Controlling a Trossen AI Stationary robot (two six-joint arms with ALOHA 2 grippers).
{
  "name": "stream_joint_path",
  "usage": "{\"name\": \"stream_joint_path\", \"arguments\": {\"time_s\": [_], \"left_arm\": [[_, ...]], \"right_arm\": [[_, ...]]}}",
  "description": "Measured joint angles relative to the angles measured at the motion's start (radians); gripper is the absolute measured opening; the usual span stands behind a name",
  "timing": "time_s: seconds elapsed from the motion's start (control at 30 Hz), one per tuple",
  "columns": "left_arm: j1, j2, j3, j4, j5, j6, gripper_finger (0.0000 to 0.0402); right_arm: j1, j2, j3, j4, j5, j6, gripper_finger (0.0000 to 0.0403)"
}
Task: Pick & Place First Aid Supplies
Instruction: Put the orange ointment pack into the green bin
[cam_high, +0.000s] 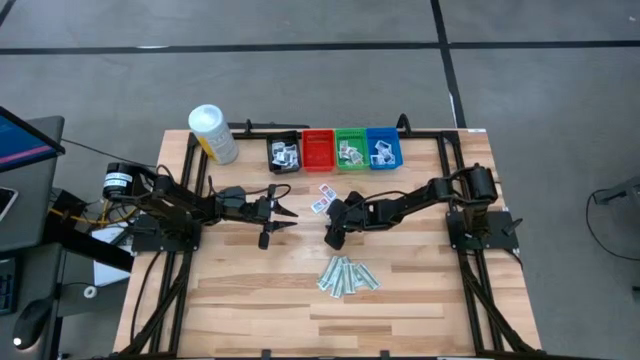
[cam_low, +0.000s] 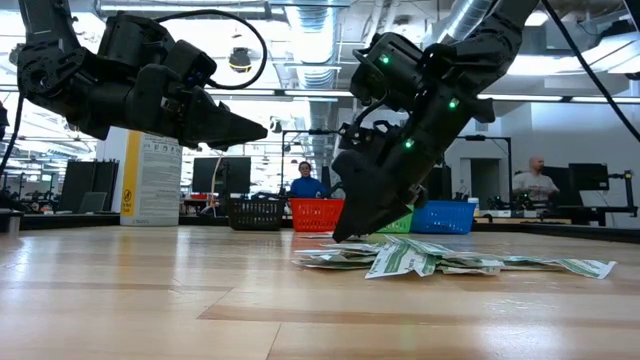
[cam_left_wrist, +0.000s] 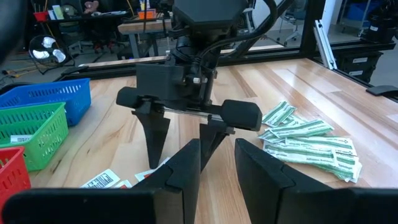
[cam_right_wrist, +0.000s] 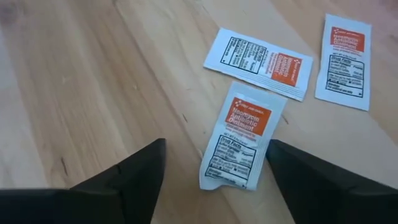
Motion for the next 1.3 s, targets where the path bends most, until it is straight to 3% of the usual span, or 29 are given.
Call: {"name": "stream_joint_path", "arguments": {"time_s": [0.13,0.43,0.57,0.9,1.3], "left_arm": [[0.000,0.000,0.000,0.000,0.000,0.000,0.0102],[0.000,0.000,0.000,0.000,0.000,0.000,0.0102],[0.000,0.000,0.000,0.000,0.000,0.000,0.0102],[0.000,0.000,0.000,0.000,0.000,0.000,0.0102],[0.000,0.000,0.000,0.000,0.000,0.000,0.0102]], "right_arm": [[0.000,0.001,-0.001,-0.001,0.008,0.000,0.0245],[-0.002,0.001,-0.003,-0.008,0.023,-0.004,0.0106],[-0.003,0.001,-0.003,-0.008,0.025,-0.006,0.0070],[-0.003,0.000,-0.004,-0.006,0.021,-0.015,0.0062],[-0.007,-0.122,-0.011,-0.037,0.011,-0.068,0.0062]]}}
